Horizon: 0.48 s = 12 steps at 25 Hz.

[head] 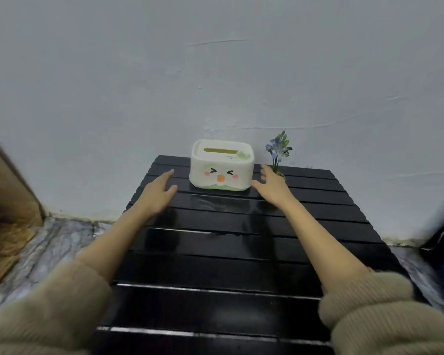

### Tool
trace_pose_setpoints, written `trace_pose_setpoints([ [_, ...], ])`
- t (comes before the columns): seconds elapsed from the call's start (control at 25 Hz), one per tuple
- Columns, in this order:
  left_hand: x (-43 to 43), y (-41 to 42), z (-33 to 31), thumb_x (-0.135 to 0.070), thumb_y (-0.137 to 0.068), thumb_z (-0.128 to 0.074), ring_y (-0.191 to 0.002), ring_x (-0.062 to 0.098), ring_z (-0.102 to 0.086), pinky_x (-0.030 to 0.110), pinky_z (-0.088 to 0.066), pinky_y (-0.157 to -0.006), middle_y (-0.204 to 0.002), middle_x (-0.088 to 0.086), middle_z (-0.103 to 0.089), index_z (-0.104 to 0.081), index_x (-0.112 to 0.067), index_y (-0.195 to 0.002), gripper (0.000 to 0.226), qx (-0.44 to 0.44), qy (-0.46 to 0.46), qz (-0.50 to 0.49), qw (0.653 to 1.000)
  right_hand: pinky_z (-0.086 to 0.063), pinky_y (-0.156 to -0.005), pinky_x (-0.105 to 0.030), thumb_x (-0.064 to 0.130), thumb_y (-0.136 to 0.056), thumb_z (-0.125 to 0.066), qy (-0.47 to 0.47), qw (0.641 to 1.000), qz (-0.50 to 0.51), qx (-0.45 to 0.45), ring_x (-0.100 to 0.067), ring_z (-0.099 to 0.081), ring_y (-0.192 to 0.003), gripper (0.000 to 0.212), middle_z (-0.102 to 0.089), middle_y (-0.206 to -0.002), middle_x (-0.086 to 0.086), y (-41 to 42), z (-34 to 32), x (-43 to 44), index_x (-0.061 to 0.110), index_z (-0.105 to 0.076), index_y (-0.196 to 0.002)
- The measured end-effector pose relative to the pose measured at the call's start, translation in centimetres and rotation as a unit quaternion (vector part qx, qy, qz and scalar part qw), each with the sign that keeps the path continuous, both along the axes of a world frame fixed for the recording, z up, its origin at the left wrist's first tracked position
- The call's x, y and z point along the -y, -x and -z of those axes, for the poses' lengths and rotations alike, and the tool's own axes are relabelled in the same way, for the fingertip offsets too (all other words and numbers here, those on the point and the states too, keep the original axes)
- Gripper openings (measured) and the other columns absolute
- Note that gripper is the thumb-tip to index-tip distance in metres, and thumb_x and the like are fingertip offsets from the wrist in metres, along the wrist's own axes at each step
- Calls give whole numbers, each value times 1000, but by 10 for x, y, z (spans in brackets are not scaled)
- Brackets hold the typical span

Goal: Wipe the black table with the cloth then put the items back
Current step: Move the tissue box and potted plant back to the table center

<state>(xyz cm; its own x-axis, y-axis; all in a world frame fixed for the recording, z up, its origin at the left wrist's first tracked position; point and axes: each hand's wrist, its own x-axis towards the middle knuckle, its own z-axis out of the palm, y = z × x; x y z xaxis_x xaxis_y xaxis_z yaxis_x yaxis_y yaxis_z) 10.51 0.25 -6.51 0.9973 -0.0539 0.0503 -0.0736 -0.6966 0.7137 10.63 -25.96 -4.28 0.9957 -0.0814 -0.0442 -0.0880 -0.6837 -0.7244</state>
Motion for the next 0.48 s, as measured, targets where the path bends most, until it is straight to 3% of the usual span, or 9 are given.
trace_pose_setpoints([
  [0.28,20,-75,15,-12,-88,-48,-140,27,-28,34,-22,-114,-153,11,-27,-23,-8,-143,60,-1,-34,20,999,-39,-91,-30,12,-88,-48,-7,1000,-12,21,-28,-48,-124,55,-48,-139,-12,-54,27,0,14,-28,-139],
  [0.48,32,-68,20,-11,-85,-53,-115,23,-51,26,-33,-91,-141,7,-47,-31,-22,-139,60,12,33,55,998,-34,-88,-26,5,-87,-44,-55,998,-13,30,-26,-44,-127,53,-46,-141,-11,-53,25,-9,13,-30,-138],
])
